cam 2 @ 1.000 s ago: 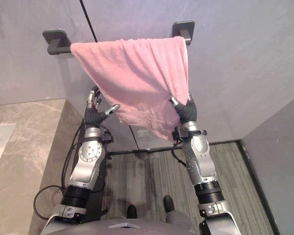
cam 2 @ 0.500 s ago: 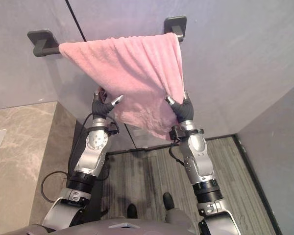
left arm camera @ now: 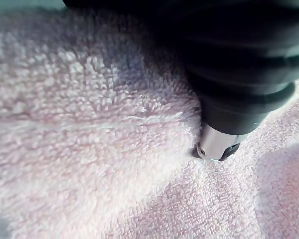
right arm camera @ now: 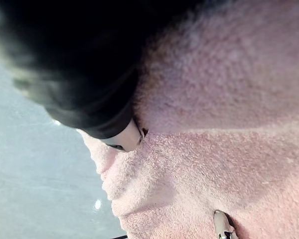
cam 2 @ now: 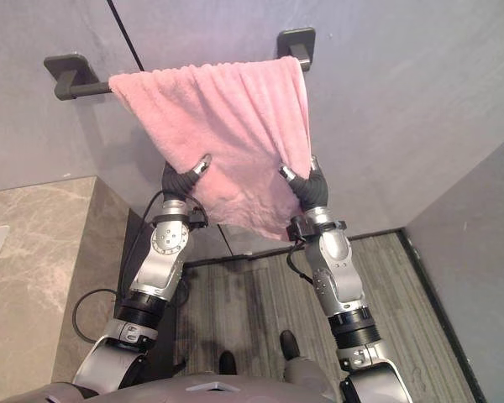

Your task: Organize washtable

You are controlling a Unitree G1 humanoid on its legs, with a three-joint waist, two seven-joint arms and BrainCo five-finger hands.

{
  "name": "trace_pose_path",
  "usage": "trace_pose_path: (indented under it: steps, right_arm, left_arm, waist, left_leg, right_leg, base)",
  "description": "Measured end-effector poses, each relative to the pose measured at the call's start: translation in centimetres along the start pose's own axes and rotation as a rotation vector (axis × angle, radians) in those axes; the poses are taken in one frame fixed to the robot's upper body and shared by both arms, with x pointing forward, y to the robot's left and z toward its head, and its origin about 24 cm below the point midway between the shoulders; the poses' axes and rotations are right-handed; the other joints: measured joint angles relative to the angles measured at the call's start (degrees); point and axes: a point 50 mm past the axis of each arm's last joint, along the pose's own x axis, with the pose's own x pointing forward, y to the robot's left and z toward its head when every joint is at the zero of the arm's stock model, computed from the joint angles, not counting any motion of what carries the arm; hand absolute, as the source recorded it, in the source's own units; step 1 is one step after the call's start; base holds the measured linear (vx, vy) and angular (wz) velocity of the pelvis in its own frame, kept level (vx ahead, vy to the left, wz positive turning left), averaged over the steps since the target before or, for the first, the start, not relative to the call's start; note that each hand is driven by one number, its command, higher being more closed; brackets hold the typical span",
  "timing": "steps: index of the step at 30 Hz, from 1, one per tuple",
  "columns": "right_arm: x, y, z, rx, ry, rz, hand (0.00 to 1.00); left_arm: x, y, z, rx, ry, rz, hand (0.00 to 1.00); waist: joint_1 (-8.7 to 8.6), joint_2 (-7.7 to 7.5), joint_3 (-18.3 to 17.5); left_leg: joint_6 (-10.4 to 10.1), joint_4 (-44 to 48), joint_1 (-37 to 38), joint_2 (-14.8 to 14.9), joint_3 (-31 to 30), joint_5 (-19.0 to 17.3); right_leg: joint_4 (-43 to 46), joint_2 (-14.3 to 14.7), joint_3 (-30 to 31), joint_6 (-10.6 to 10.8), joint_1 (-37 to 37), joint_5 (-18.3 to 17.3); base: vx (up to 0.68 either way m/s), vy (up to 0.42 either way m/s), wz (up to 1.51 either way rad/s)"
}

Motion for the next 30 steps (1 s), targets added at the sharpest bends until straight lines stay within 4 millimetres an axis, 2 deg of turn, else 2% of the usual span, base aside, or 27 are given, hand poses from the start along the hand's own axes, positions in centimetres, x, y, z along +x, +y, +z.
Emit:
trace_pose_path:
  steps: [7,12,16,19,30]
  right_arm:
    - [-0.2,-0.1,-0.5,-0.051,0.019,-0.022,1.00]
    - [0.1,-0.7,-1.6,-0.091,0.062,-0.075,1.00]
    - [1.6,-2.0,-2.6,-0.108,0.113,-0.130,1.00]
    - [3.3,-2.9,-2.8,-0.121,0.145,-0.161,1.00]
    - [6.4,-4.5,-2.0,-0.169,0.183,-0.198,1.00]
  left_arm:
    - [-0.5,0.0,-0.5,0.016,0.012,-0.023,1.00]
    - [-1.0,0.1,-0.9,0.027,0.024,-0.037,1.00]
    - [-0.7,-0.1,-1.1,0.048,0.025,-0.055,1.00]
    - [0.2,-0.5,-1.3,0.025,0.048,-0.068,1.00]
    - [2.9,-1.0,-1.2,0.028,0.071,-0.089,1.00]
  waist:
    - [0.11,0.26,0.1]
    - [0.14,1.07,-0.2]
    - [0.17,1.25,-0.2]
    - [0.26,2.04,0.2]
    - [0.10,2.39,0.7]
  left_leg:
    - [0.0,0.2,0.0,0.0,-1.9,0.0]
    - [0.2,-0.1,0.0,0.0,-3.5,0.1]
    - [0.1,-0.4,0.0,0.0,-4.7,0.7]
    - [0.2,-0.6,0.0,-0.3,-5.4,1.2]
    - [0.2,-0.7,-1.1,-0.4,-6.3,1.9]
  right_leg:
    - [-0.1,-0.2,-1.5,0.0,0.8,-0.1]
    - [-0.3,-0.5,-3.1,0.0,1.7,-0.4]
    - [-0.3,-0.6,-4.3,-0.1,2.1,-0.6]
    - [-0.1,-0.9,-4.9,0.0,2.2,-0.6]
    - [0.7,-1.1,-6.1,0.0,1.2,-0.9]
  base:
    - [-0.01,-0.004,0.11]
    - [-0.01,-0.003,0.17]
    - [-0.01,-0.006,0.15]
    - [-0.02,0.008,0.13]
    - [-0.02,0.001,0.06]
